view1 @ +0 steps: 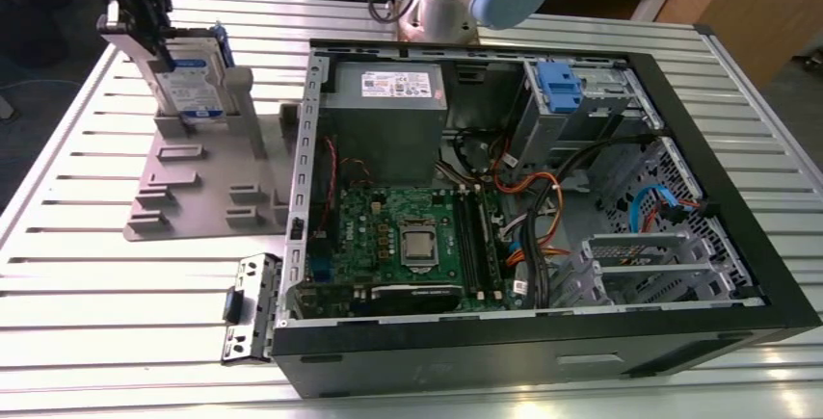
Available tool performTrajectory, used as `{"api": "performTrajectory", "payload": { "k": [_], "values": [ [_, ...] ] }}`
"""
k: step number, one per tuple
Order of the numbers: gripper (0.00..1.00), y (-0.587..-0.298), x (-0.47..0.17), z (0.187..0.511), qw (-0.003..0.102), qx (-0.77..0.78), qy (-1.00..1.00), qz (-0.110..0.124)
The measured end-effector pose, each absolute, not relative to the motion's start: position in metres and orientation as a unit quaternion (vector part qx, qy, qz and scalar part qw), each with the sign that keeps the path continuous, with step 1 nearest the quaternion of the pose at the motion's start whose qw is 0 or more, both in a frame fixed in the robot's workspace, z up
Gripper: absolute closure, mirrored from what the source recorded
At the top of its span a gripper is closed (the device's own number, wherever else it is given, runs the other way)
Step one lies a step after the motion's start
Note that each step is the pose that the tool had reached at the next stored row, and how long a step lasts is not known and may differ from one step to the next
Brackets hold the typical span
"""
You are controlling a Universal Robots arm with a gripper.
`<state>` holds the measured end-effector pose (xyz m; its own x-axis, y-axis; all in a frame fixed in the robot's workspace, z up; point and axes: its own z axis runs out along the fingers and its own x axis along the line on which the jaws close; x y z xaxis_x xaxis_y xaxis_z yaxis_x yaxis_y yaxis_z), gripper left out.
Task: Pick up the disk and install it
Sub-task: 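Pick up the disk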
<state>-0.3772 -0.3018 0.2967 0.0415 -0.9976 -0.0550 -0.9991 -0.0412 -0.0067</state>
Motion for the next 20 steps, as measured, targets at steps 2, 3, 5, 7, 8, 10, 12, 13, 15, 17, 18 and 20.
{"api": "performTrajectory", "payload": {
  "k": [2,3,5,7,8,10,12,13,15,17,18,20],
  "values": [
    [0.64,-0.302,-0.377,0.3,0.022,-0.721,0.692,0.018],
    [0.64,-0.302,-0.377,0.302,0.022,-0.721,0.692,0.018],
    [0.64,-0.302,-0.377,0.306,0.022,-0.721,0.692,0.019],
    [0.64,-0.302,-0.377,0.309,0.023,-0.721,0.692,0.019],
    [0.64,-0.302,-0.377,0.31,0.023,-0.721,0.692,0.019],
    [0.64,-0.302,-0.377,0.313,0.024,-0.721,0.692,0.02],
    [0.64,-0.302,-0.377,0.315,0.024,-0.721,0.692,0.02],
    [0.64,-0.302,-0.377,0.316,0.025,-0.721,0.692,0.021],
    [0.64,-0.302,-0.377,0.318,0.025,-0.721,0.692,0.021],
    [0.64,-0.302,-0.377,0.321,0.026,-0.721,0.692,0.021],
    [0.64,-0.302,-0.377,0.322,0.026,-0.721,0.692,0.022],
    [0.64,-0.302,-0.377,0.324,0.026,-0.721,0.692,0.022]
  ]
}}
